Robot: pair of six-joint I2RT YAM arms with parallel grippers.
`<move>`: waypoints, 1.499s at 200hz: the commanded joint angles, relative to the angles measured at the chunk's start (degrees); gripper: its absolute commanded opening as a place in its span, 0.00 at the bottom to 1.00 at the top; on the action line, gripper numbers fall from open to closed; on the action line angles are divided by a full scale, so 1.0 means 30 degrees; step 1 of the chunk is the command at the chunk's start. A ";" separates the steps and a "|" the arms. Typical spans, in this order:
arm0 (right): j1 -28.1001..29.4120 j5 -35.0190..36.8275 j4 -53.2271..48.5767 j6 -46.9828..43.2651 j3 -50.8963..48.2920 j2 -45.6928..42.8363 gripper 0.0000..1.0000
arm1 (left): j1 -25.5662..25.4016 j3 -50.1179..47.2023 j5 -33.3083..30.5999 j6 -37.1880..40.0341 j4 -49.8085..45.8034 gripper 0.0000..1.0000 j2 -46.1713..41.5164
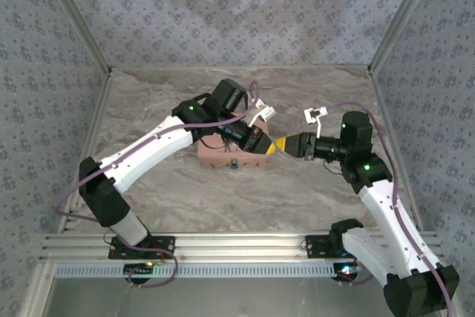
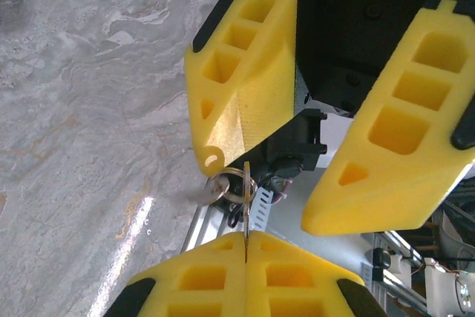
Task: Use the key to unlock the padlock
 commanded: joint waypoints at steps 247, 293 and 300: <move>0.1531 0.6816 -0.3511 -0.5163 0.1700 -0.2191 0.00 | 0.2008 -0.1800 -0.1773 -0.4415 0.4020 0.42 -0.2225; 0.4688 1.5608 -0.3861 -0.7842 0.2302 -0.2511 0.00 | 0.2723 -0.4705 -0.3001 -1.0503 0.7951 0.62 -0.3185; 0.5150 1.6662 -0.3609 -0.8251 0.2305 -0.2497 0.00 | 0.2734 -0.4975 -0.3201 -1.1260 0.8411 0.64 -0.3298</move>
